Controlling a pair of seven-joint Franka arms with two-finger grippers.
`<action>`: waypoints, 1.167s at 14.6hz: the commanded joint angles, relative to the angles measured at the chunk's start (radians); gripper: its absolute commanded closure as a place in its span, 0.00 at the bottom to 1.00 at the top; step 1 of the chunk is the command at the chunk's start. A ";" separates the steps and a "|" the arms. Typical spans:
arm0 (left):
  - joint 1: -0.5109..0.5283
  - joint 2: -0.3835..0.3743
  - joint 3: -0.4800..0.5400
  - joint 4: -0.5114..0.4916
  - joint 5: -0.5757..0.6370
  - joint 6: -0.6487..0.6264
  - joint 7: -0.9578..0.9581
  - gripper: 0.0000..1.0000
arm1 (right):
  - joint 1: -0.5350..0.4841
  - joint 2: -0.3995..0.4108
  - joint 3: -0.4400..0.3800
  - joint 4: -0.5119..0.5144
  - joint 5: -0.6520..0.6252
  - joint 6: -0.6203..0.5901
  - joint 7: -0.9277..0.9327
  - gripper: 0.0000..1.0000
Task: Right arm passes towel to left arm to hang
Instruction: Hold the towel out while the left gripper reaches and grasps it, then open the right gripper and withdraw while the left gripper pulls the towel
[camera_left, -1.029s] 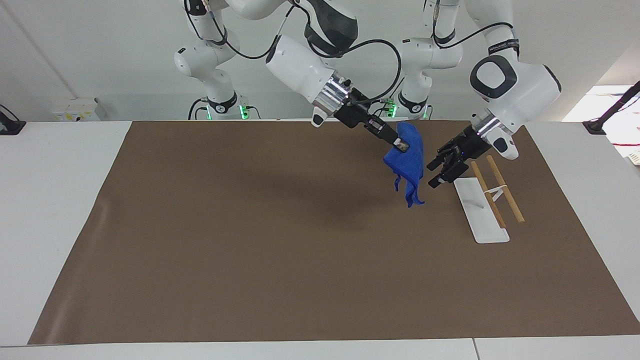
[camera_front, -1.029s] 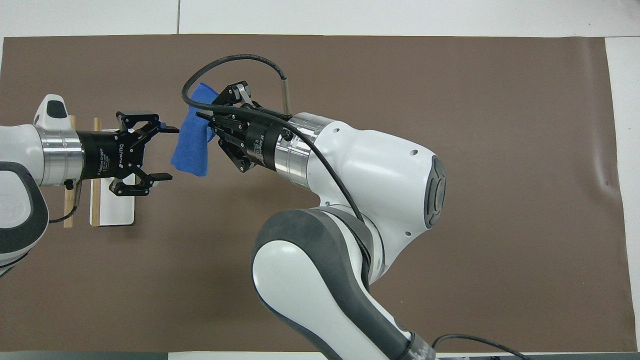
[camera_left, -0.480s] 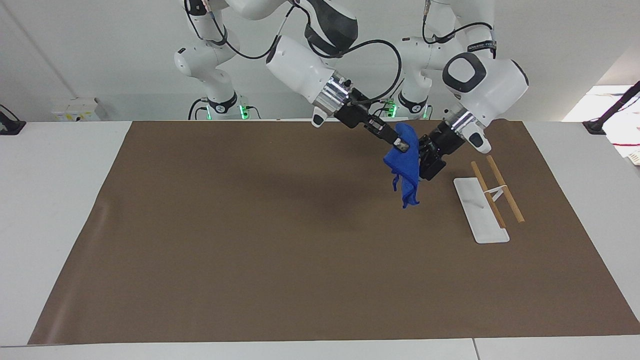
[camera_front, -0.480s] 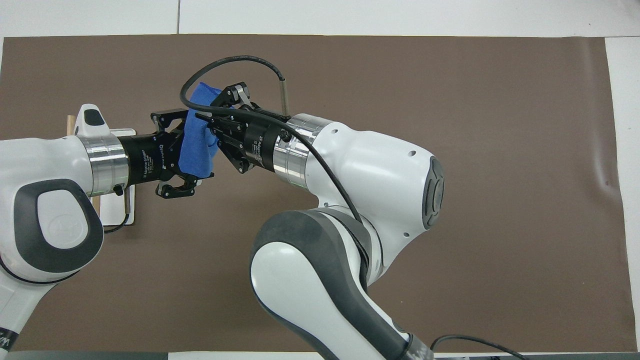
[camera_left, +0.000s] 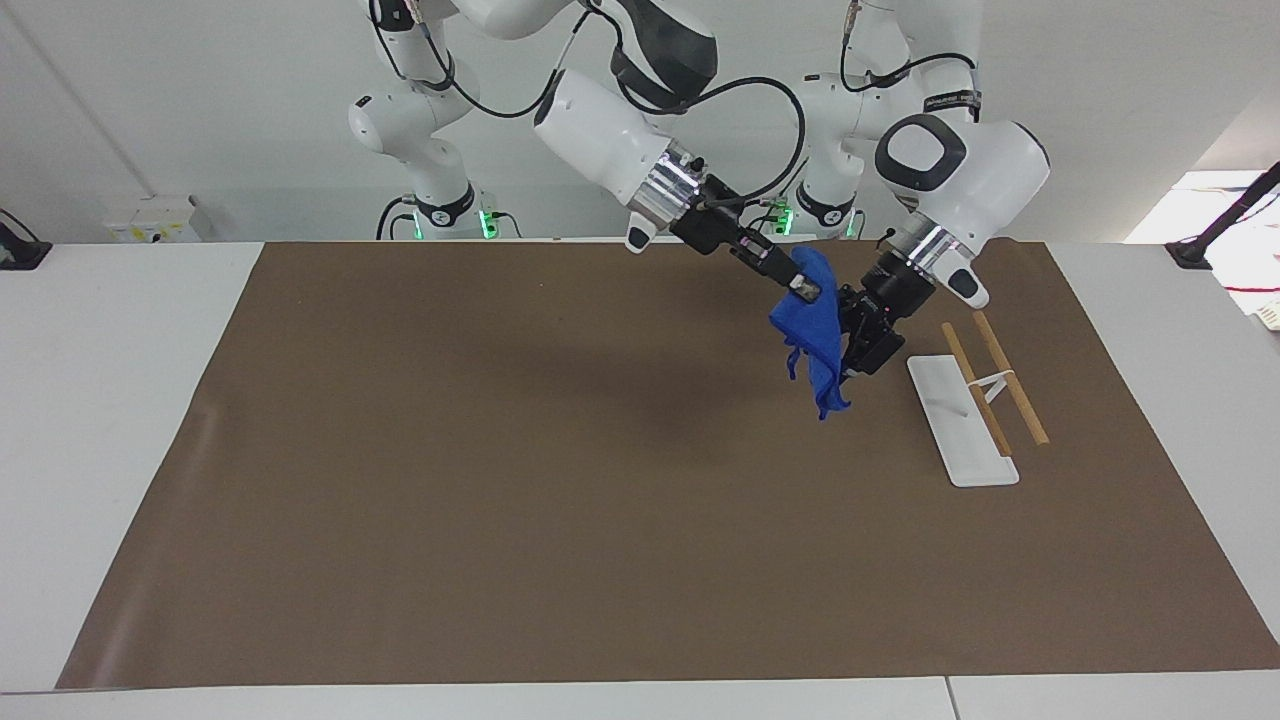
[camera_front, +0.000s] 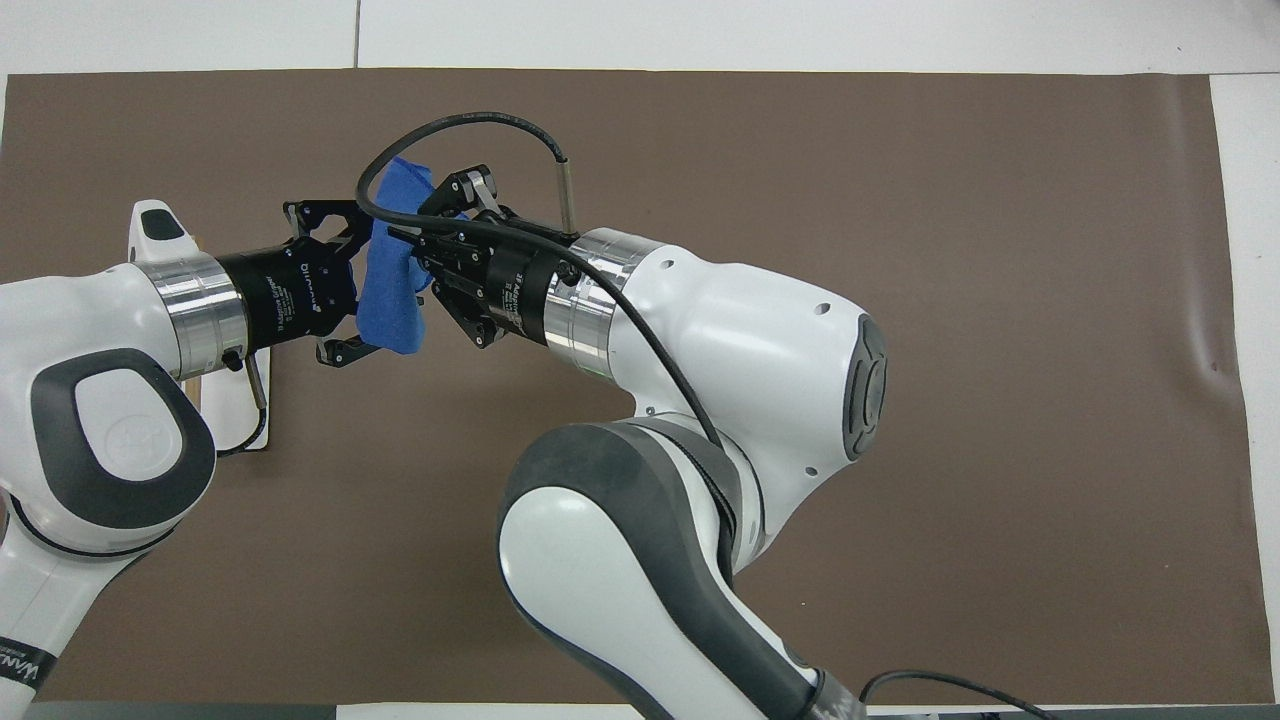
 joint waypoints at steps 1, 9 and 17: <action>0.018 0.018 -0.001 0.024 -0.034 0.013 -0.004 1.00 | 0.003 0.013 0.002 0.019 0.003 0.019 0.008 1.00; 0.037 0.018 0.010 0.046 -0.022 -0.009 0.002 1.00 | 0.004 0.013 0.001 0.019 0.002 0.019 0.005 1.00; 0.115 -0.031 0.011 0.072 0.371 -0.106 -0.010 1.00 | -0.015 -0.001 -0.011 -0.092 -0.020 0.096 -0.379 0.00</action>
